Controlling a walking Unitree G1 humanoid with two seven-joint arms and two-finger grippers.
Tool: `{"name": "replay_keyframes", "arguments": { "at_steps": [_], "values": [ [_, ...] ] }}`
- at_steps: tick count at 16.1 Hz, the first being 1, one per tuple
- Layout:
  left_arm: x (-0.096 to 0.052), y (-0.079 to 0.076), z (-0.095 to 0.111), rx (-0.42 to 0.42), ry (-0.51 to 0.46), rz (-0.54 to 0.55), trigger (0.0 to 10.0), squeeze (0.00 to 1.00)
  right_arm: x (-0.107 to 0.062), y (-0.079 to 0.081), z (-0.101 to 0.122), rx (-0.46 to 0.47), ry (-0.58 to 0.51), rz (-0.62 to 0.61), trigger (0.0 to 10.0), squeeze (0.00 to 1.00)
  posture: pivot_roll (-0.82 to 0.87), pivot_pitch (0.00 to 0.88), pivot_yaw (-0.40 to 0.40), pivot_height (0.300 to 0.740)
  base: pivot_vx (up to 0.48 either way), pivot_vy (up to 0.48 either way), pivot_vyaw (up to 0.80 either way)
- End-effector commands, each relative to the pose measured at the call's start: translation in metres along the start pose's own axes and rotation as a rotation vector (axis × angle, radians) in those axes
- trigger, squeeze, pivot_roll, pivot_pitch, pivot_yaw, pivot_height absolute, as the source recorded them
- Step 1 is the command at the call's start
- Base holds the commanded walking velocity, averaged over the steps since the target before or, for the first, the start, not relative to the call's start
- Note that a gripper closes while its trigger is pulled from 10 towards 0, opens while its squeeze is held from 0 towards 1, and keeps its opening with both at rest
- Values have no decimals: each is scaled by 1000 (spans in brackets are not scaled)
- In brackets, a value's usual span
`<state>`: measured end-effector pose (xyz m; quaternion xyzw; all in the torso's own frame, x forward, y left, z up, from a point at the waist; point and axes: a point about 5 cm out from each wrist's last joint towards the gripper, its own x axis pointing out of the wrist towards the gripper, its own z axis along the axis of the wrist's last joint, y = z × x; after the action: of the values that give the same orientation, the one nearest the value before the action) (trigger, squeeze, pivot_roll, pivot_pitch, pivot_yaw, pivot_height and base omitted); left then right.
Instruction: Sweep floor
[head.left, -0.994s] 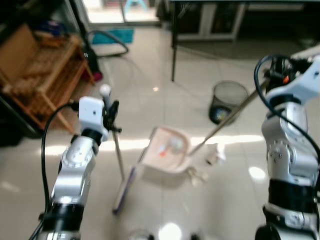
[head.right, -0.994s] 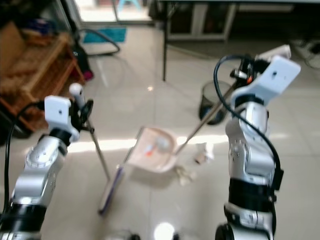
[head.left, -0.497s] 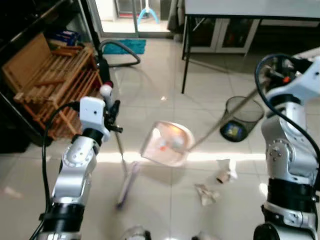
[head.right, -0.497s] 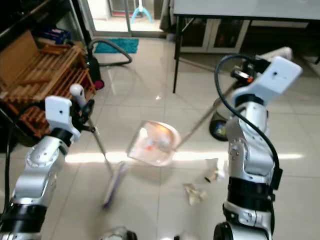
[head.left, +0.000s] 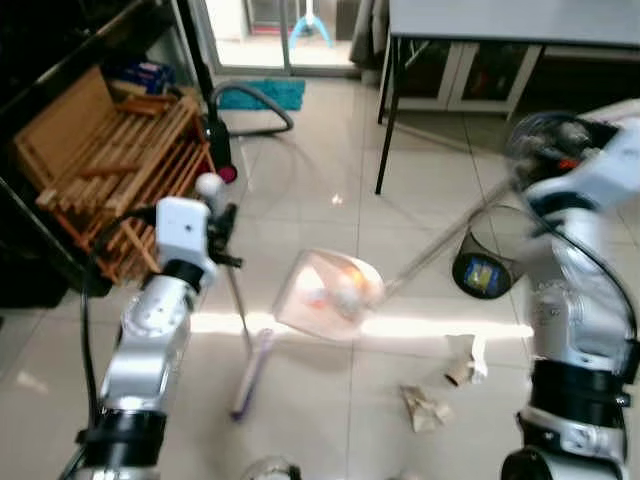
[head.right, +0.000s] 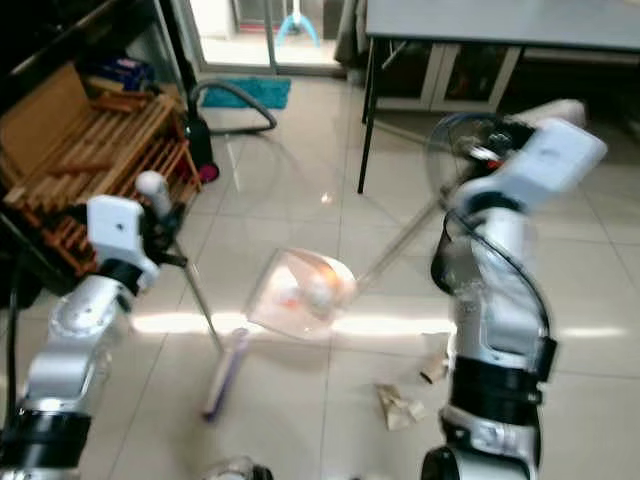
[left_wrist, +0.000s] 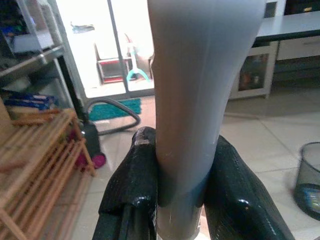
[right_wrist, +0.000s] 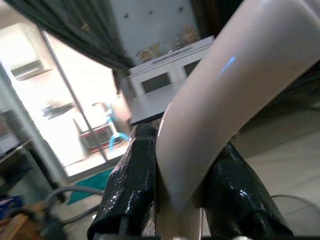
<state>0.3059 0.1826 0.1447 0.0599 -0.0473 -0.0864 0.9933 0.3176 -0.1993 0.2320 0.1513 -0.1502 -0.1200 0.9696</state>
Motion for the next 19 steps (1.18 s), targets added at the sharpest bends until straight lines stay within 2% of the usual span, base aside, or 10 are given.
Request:
{"name": "replay_keyframes", "arguments": {
  "at_steps": [1,7,10,15,19],
  "values": [
    [8,-3,13,20,-50,-18,10000,0,4,-2,17,35,-76,1,10000,0,41,46,57,740,368,0,0],
    [8,-3,15,31,-51,-25,10000,0,10,7,19,78,-86,16,10000,0,58,75,49,740,366,0,0],
    [2,-2,8,21,-31,-21,10000,0,11,2,23,108,-115,-23,10000,0,31,54,67,740,368,0,0],
    [7,-7,5,12,-31,-37,10000,0,18,-3,37,90,-167,-31,10000,0,4,43,79,740,368,0,-371],
    [8,-10,3,6,-29,-40,10000,0,19,-5,38,57,-172,-22,10000,0,-3,26,73,740,367,0,0]
  ]
}}
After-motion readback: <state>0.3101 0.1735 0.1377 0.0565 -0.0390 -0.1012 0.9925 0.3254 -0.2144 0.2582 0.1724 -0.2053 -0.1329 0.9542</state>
